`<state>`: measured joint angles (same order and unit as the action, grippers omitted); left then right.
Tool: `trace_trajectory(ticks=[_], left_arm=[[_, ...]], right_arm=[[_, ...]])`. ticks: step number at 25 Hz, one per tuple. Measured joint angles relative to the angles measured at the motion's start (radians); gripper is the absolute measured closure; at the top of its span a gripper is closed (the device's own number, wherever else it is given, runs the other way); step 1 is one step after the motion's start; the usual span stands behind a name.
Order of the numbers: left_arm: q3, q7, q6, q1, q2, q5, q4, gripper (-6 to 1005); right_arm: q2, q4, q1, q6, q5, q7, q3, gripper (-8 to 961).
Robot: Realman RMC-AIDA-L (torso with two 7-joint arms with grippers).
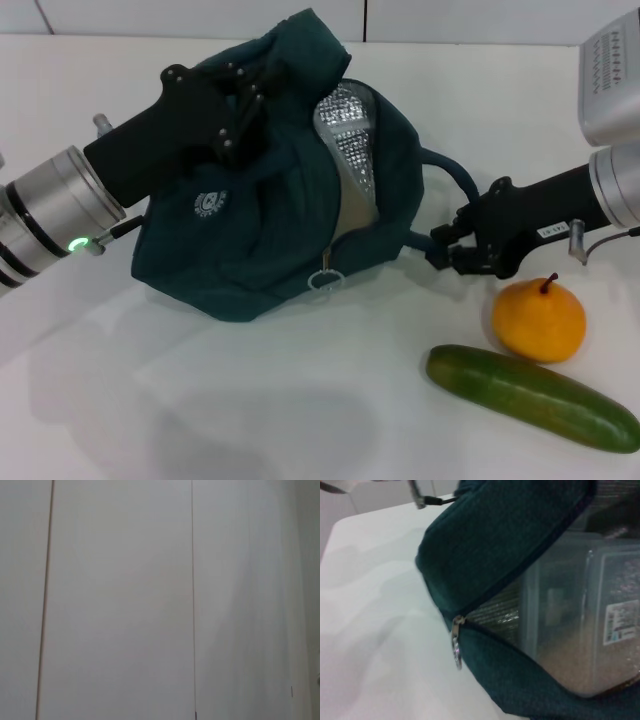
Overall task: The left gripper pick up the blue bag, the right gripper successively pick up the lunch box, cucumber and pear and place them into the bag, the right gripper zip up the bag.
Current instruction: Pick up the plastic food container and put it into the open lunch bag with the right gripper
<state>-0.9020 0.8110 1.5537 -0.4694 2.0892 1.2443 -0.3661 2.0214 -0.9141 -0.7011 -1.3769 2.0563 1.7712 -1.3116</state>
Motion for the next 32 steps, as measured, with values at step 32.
trace_trajectory(ticks=[32], left_arm=[[0.006, -0.497, 0.114, -0.013, 0.017, -0.124, 0.352, 864]], right_arm=[[-0.014, -0.042, 0.24, 0.006, -0.706, -0.624, 0.035, 889]])
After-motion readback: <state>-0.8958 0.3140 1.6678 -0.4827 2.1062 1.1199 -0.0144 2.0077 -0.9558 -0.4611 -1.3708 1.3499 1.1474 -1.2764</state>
